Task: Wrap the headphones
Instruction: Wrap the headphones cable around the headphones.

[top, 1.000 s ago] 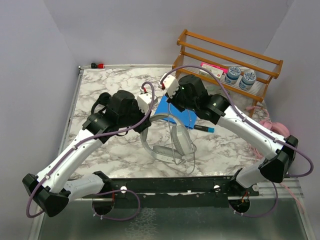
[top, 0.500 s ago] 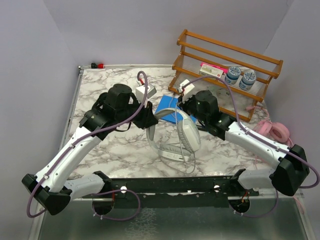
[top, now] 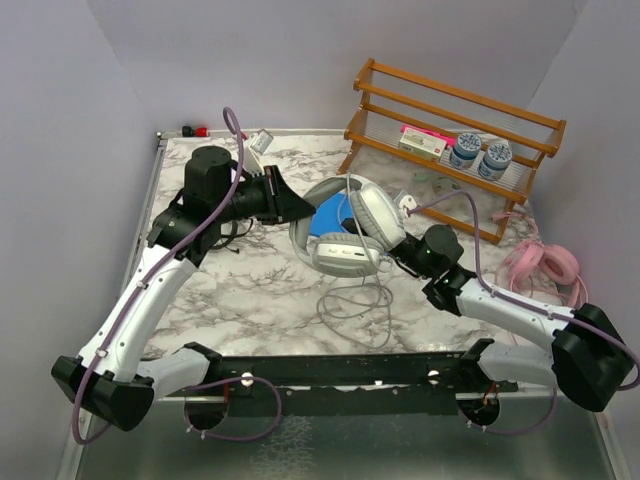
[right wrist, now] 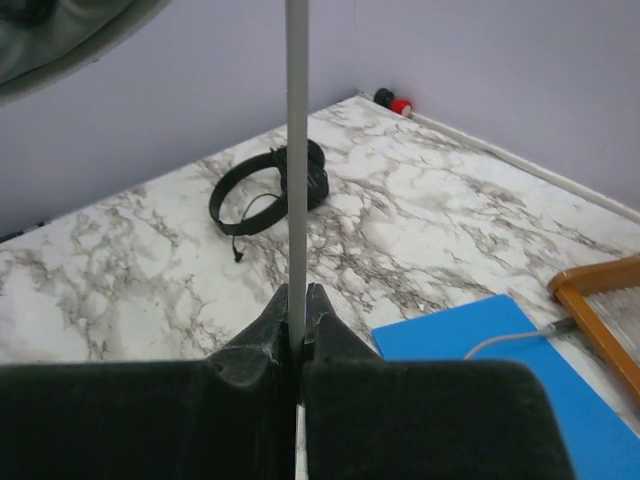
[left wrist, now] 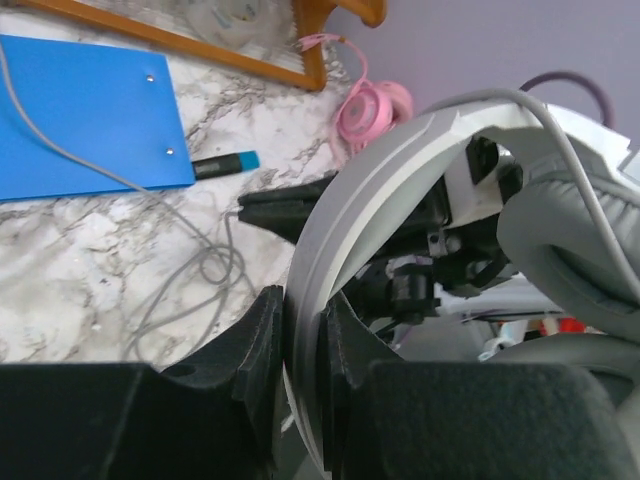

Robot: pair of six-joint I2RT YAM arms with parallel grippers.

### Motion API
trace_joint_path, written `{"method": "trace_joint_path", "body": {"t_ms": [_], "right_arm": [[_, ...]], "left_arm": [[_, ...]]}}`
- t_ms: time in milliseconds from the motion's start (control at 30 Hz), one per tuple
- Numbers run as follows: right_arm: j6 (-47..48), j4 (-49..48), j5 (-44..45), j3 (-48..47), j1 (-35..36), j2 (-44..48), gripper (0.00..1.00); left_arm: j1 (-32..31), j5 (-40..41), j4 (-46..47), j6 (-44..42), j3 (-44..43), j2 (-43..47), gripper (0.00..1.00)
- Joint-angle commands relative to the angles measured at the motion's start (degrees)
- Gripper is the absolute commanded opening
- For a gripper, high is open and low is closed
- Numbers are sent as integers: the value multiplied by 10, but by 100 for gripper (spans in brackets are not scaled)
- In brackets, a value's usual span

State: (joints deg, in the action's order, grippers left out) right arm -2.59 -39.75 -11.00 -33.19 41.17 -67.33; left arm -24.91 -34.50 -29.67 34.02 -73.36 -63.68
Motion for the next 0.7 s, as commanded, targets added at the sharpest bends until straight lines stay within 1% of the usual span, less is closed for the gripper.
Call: {"method": "trace_joint_path", "body": {"t_ms": [0,67,167,300,400,533,667], "right_arm": [[-46,-111,-105,49,-2,-15,3],[-62,-131,-154,48,-3,-33,1],[-102,-169,-220,43,-2,-68,1],[-165,-252,-265,57,-2,-104,2],[-207,-315,-278,75,-2,-119,8],[-251,-374,-297,83,-1,-132,8],[-279,-399,-325,78,3,-138,10]], "left_arm": [[19,-56,174,152,-29,0,0],[23,-58,194,187,-35,-9,0],[33,-56,208,227,-50,-29,0],[45,-35,253,278,-37,-36,0],[47,12,259,281,-31,-30,0],[48,49,253,273,-34,-26,0],[48,93,218,243,-45,-26,0]]}}
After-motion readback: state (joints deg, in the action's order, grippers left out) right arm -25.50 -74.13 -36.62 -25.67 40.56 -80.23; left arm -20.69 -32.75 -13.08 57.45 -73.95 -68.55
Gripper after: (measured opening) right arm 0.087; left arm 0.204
